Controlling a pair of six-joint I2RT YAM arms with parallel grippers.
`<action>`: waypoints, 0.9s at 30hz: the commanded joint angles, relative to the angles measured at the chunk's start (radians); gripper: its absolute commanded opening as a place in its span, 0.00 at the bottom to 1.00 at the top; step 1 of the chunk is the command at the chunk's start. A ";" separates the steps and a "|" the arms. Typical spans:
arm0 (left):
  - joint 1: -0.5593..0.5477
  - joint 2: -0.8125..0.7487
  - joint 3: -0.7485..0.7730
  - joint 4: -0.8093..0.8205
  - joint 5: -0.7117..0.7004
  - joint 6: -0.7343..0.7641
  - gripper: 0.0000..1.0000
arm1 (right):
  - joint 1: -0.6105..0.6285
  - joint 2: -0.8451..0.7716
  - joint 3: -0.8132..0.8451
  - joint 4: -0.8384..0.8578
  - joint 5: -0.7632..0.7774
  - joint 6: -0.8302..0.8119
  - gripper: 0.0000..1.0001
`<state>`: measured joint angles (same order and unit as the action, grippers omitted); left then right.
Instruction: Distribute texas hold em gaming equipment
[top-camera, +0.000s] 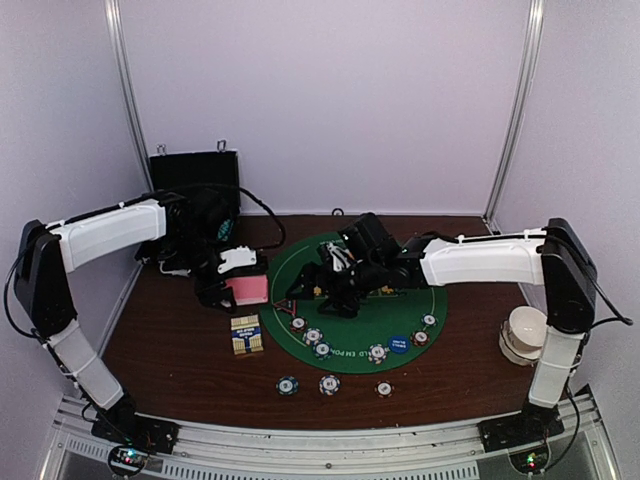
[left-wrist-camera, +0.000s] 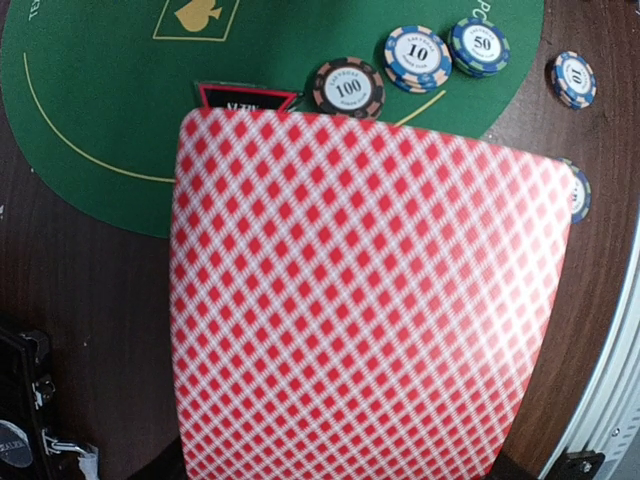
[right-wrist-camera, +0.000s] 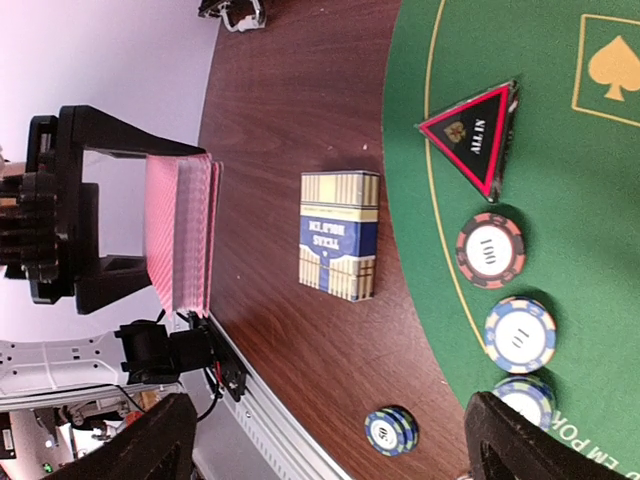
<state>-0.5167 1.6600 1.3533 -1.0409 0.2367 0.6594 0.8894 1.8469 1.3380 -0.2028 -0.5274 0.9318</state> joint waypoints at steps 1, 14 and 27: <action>-0.021 -0.026 0.047 -0.044 0.029 -0.015 0.00 | -0.006 0.036 0.022 0.196 -0.119 0.096 0.97; -0.058 -0.032 0.092 -0.052 0.019 -0.034 0.00 | -0.003 0.121 0.045 0.413 -0.201 0.230 0.91; -0.080 -0.042 0.117 -0.059 0.023 -0.044 0.00 | 0.009 0.226 0.092 0.591 -0.257 0.352 0.76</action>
<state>-0.5850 1.6600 1.4246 -1.1019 0.2398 0.6270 0.8909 2.0438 1.3842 0.2848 -0.7513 1.2316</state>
